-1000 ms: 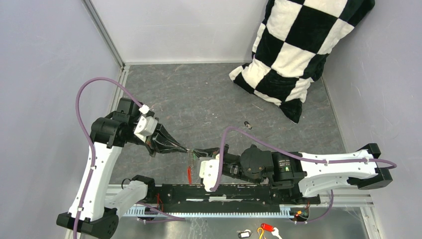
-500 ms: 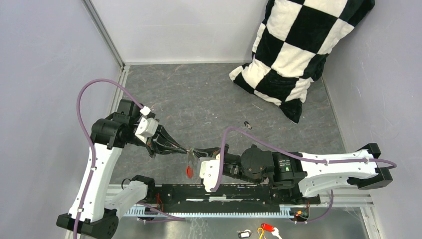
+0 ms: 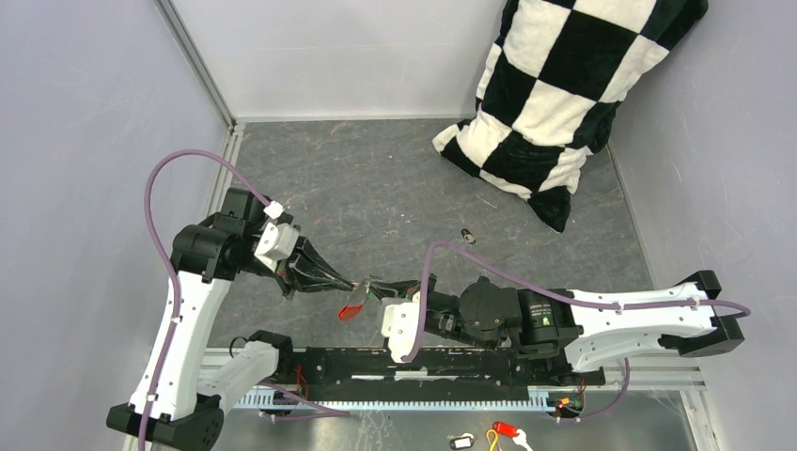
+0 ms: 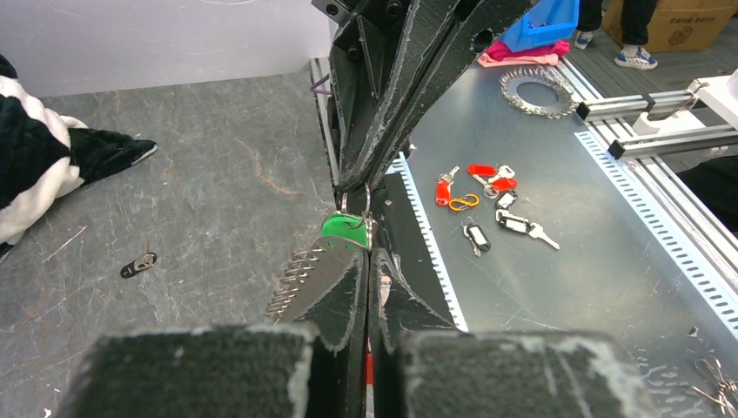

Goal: Put the keys on the keyring

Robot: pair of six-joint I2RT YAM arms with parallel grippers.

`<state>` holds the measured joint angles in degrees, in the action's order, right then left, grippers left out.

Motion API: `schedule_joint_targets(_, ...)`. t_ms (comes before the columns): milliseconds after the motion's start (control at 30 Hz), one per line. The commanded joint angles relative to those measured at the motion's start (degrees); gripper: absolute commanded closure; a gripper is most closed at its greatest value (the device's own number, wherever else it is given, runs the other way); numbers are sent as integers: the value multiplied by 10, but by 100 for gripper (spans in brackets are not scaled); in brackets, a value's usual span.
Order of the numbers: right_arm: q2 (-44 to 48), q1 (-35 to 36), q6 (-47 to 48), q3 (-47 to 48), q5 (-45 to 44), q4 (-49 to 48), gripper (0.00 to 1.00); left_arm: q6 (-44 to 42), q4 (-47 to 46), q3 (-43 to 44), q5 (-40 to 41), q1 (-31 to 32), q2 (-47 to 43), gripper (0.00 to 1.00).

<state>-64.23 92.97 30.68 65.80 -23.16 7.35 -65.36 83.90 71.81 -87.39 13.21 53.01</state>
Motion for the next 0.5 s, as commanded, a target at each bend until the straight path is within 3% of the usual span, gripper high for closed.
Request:
schedule_joint_targets(0,16,2,-15,-4,-28,-10,100,4,-1,15,-46,-6,5,98)
schedule_joint_targets(300,-2,4,-4,-1,-60,-22,100,58,-3,40,-13,-24,19,98)
schedule_joint_targets(467,0,3,-12,-6,-106,-22,100,94,-63,60,2,-26,11,98)
